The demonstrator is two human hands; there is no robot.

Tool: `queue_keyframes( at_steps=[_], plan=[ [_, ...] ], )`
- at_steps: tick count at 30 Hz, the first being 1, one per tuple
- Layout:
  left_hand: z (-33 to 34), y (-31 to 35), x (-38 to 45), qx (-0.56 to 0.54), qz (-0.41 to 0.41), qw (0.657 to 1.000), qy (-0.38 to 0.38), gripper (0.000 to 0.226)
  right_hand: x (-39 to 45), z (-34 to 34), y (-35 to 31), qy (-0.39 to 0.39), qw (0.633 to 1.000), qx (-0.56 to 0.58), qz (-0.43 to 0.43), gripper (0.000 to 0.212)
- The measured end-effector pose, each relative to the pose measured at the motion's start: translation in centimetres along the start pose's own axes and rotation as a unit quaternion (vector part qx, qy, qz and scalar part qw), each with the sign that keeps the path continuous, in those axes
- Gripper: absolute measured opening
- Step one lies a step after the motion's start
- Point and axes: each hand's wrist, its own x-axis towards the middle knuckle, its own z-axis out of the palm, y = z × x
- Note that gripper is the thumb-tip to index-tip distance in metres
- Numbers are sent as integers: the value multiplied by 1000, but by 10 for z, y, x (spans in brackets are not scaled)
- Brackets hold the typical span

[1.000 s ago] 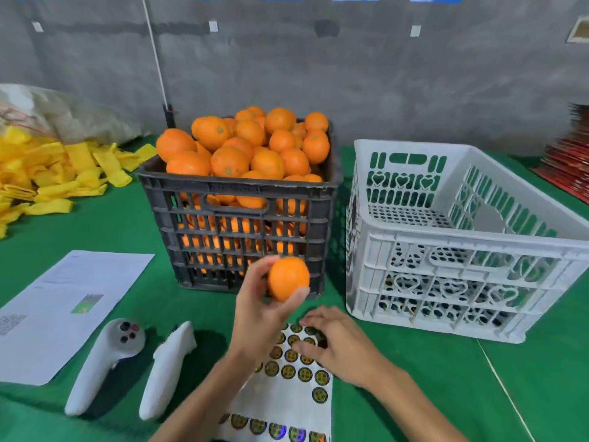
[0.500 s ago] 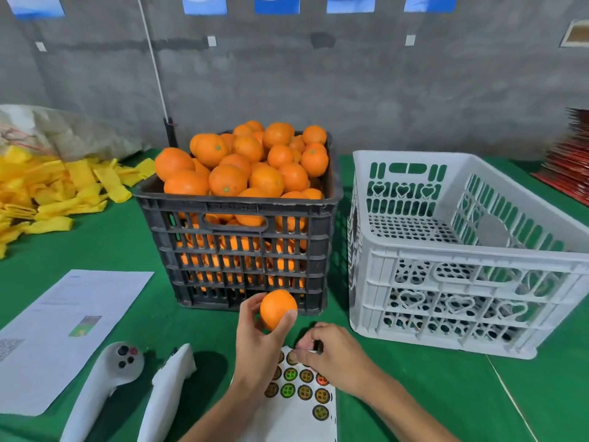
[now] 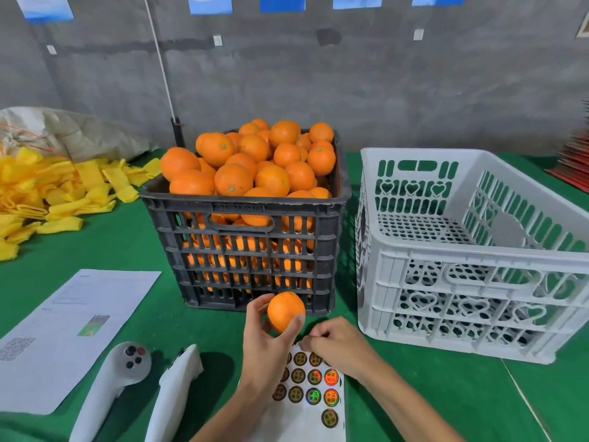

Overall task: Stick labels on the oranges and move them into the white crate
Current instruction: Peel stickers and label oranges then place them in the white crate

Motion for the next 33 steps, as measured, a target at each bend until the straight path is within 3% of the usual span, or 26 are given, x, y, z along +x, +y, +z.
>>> queue_keyframes(
  at_steps=[5,8,13,17,21,27,30,33],
  plan=[
    [1,-1,-1,8,3,1000,-5,57,1,4,-8,19,999,0,30,30],
    [1,-1,-2,12,0,1000,-3,57,0,10,-3,98,993,63,10,21],
    [2,4,-4,-5,7,1000,2,57,-9,21,-3,299,940,40,-158,16],
    [2,11,-10,-9,45,999,-4,59,-15,21,-5,328,916,-36,-227,12],
    [-2,21,-13,0,103,995,-9,62,-28,6,-12,293,910,-56,-288,24],
    [0,63,-14,112,284,951,44,70,-67,-8,-43,188,935,-124,-274,75],
    [14,98,-9,154,386,908,51,74,-83,-21,-73,268,926,-18,-263,91],
    [33,138,7,160,418,894,-23,85,-87,-56,-99,375,882,86,-273,83]
  ],
)
